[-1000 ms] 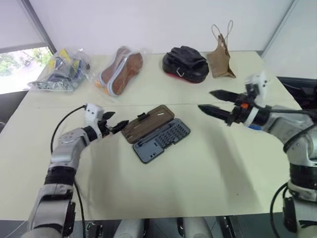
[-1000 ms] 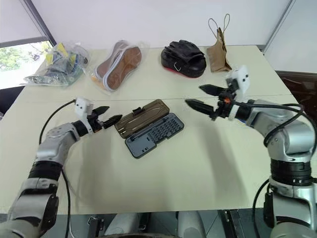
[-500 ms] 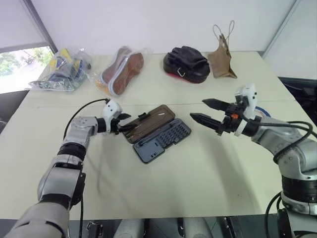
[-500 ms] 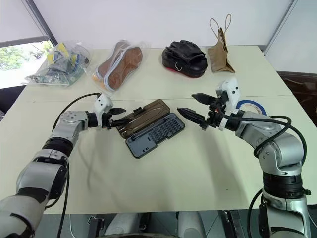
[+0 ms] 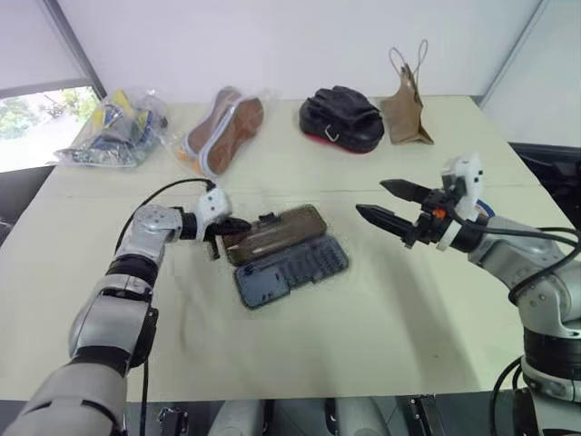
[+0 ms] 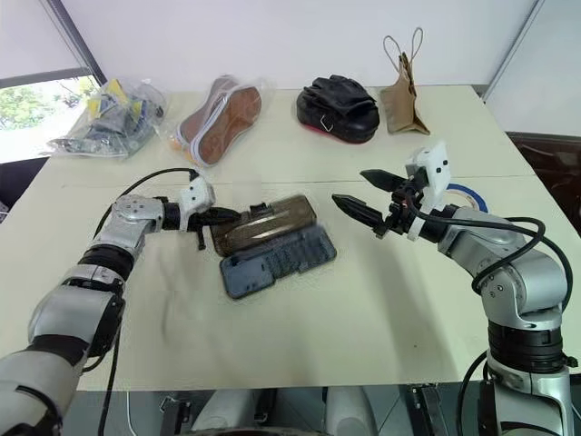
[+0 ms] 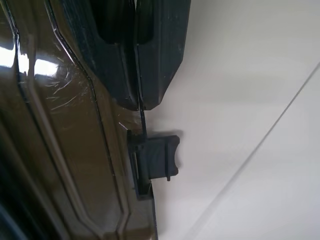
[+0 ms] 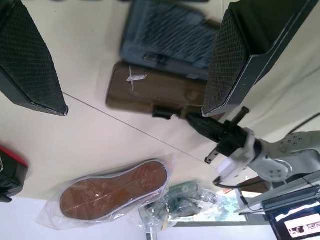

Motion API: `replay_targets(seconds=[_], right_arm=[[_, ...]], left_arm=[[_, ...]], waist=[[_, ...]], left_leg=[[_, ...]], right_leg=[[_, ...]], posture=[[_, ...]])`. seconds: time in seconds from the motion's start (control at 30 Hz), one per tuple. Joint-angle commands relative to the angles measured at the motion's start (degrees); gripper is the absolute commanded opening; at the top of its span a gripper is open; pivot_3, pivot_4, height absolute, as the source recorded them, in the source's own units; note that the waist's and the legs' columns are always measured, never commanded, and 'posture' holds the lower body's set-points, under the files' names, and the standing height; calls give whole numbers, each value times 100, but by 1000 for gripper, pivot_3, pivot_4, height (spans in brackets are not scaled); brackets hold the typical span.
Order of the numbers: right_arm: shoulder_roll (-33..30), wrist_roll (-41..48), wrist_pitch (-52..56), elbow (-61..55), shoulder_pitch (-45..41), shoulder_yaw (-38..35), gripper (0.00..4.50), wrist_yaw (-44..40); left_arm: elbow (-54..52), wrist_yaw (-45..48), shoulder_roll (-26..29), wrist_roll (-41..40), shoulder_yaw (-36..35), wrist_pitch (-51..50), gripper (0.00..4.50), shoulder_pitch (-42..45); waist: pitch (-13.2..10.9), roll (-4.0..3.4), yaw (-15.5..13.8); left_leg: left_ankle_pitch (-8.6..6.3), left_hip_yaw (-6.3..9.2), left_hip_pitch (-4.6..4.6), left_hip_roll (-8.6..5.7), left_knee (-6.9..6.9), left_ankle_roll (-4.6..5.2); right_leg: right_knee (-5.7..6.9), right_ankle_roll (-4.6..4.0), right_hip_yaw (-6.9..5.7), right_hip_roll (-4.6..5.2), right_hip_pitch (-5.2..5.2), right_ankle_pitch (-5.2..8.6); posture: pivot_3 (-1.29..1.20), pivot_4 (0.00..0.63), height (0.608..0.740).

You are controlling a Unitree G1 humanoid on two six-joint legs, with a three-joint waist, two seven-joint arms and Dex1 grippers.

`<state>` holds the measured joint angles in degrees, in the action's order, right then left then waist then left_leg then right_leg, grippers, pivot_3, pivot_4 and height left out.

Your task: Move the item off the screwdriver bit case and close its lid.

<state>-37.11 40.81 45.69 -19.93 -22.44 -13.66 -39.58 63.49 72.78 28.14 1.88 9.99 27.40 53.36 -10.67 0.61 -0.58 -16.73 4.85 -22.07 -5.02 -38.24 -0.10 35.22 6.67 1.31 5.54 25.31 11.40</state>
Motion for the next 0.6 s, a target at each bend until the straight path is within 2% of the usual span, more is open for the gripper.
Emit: replay_targets(seconds=[0.03, 0.13, 0.3, 0.5, 0.6], right_arm=[[-58, 33, -111, -74, -51, -85, 4500, 18], [-50, 44, -85, -130, -2, -90, 4500, 56], [-109, 336, 156, -446, 227, -205, 4500, 86], [-761, 1413, 711, -1245, 865, -521, 4500, -580], [-1074, 1537, 776, -1415, 1081, -501, 4500, -734]], left_arm=[[-72, 860, 59, 147, 233, 765, 67, 296], [58, 1032, 56, 239, 308, 1026, 67, 379], [353, 577, 23, 502, 349, 1073, 67, 514], [485, 413, 55, 607, 265, 854, 67, 431], [494, 363, 75, 594, 221, 776, 67, 372]], waist=[[-1, 1, -10], [-1, 1, -5], [-1, 2, 14], [-1, 3, 11], [0, 4, 24]], left_leg=[[0, 1, -13, 0, -4, 0], [-1, 0, -18, -1, -5, 2], [-2, 0, -18, 0, -5, 5], [-3, 1, -18, 0, -8, 7], [-3, 0, -8, 2, -10, 7]], right_leg=[[0, 0, -1, 0, 9, 0], [-2, 0, -2, 1, 12, 0], [0, 1, -2, -2, 12, 0], [0, 2, -3, -2, 9, -1], [2, 7, -2, -2, 0, -3]], posture=[[0, 150, 740], [0, 150, 740], [0, 150, 740], [0, 150, 740], [0, 150, 740]])
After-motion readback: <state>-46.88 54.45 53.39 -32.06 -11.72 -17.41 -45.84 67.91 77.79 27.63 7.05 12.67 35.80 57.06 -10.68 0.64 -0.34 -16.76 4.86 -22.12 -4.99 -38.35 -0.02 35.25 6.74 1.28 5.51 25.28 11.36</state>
